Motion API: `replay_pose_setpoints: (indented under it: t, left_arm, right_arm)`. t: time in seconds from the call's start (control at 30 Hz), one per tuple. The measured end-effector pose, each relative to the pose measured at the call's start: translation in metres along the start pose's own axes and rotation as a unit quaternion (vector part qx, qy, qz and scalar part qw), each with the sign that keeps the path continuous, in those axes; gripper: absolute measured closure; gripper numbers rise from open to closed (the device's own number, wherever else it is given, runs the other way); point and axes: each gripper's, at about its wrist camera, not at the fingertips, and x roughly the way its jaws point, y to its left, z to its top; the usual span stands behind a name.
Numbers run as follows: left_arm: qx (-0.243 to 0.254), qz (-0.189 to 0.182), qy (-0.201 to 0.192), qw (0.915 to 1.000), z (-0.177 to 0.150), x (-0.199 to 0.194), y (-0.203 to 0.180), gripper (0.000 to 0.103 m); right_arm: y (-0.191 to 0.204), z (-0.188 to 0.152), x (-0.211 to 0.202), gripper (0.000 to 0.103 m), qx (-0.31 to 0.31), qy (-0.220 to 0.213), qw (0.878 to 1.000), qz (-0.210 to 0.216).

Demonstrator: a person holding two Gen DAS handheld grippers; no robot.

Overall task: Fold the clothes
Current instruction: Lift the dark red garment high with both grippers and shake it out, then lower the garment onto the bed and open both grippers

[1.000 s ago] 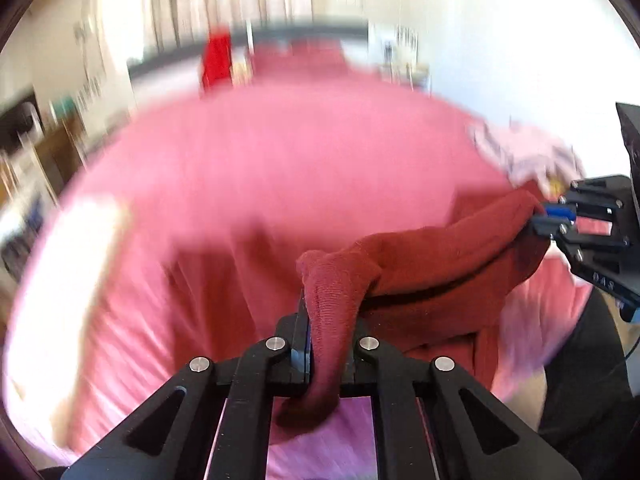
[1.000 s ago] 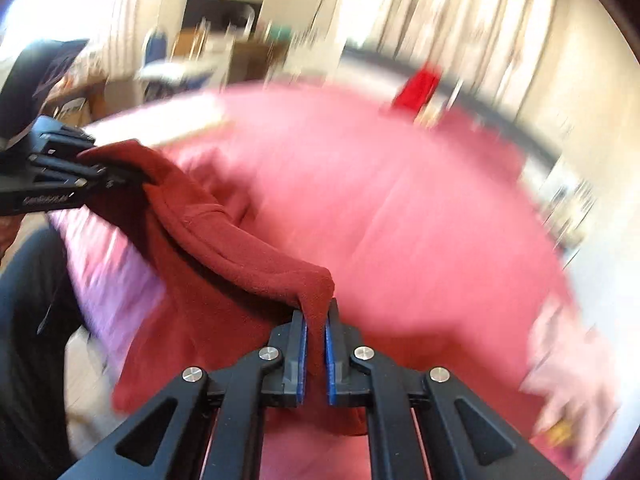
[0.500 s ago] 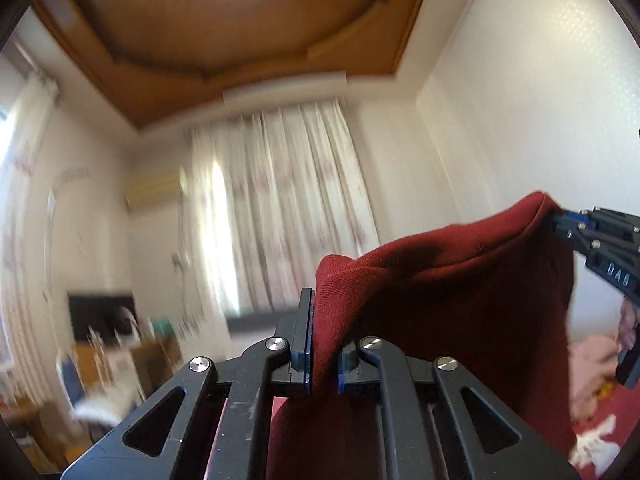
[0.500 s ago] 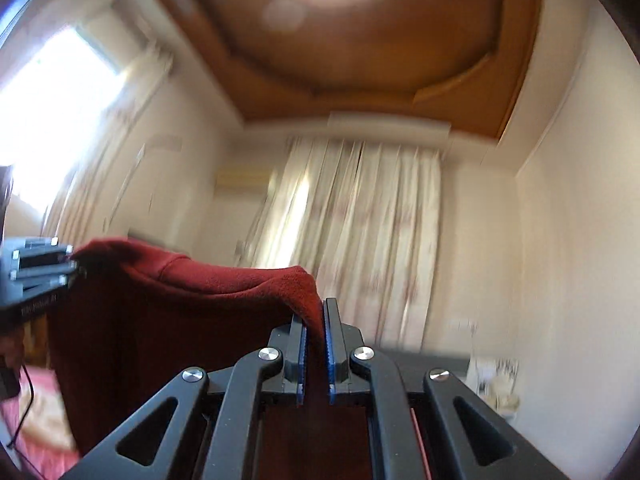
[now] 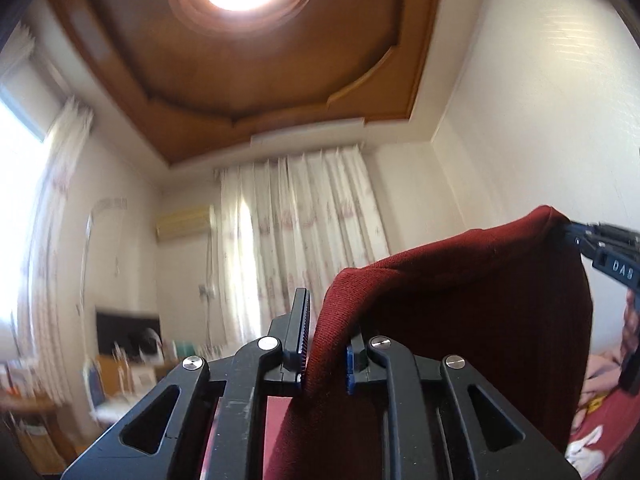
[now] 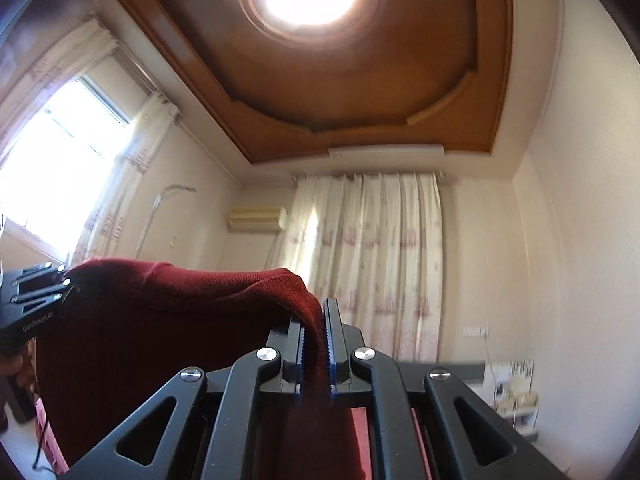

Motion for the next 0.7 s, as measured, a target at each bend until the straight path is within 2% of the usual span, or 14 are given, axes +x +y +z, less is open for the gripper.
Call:
replay_pose_setpoints:
  t: [0.03, 0.1, 0.17, 0.23, 0.3, 0.37, 0.5, 0.57, 0.63, 0.7]
  left_arm:
    - [0.012, 0.006, -0.023, 0.9996, 0.010, -0.010, -0.002, 0.076]
    - [0.007, 0.009, -0.054, 0.9985, 0.015, -0.019, -0.003, 0.073]
    - [-0.002, 0.009, -0.068, 0.9976, 0.013, -0.022, -0.003, 0.072]
    - [-0.015, 0.003, -0.026, 0.9995, -0.013, -0.006, -0.005, 0.072]
    - [-0.033, -0.002, 0.037, 0.9988, -0.053, 0.011, -0.006, 0.072]
    - [-0.039, 0.004, 0.121, 0.9919, -0.106, 0.032, -0.015, 0.072]
    - [-0.017, 0.009, 0.234, 0.9720, -0.203, 0.067, -0.036, 0.071]
    - [-0.011, -0.001, 0.271, 0.9626, -0.231, 0.097, -0.041, 0.071]
    - [-0.006, 0.001, 0.265, 0.9643, -0.239, 0.136, -0.040, 0.071]
    - [0.008, 0.013, 0.249, 0.9684, -0.247, 0.179, -0.038, 0.071]
  right_arm:
    - [0.000, 0.009, -0.010, 0.096, -0.001, -0.013, 1.000, 0.004]
    - [0.003, 0.016, -0.015, 0.097, -0.007, -0.029, 1.000, 0.005]
    - [0.003, 0.003, -0.006, 0.096, 0.003, -0.004, 1.000, 0.015]
    - [0.000, -0.023, 0.008, 0.096, 0.031, 0.042, 0.998, 0.029]
    - [-0.008, -0.069, 0.030, 0.096, 0.091, 0.116, 0.988, 0.047]
    - [-0.013, -0.120, 0.049, 0.095, 0.127, 0.187, 0.973, 0.050]
    - [-0.011, -0.206, 0.090, 0.095, 0.138, 0.304, 0.942, 0.049]
    - [-0.018, -0.223, 0.115, 0.096, 0.137, 0.318, 0.937, 0.040]
    - [-0.029, -0.223, 0.145, 0.097, 0.127, 0.307, 0.943, 0.027]
    - [-0.048, -0.208, 0.169, 0.099, 0.093, 0.260, 0.961, -0.012]
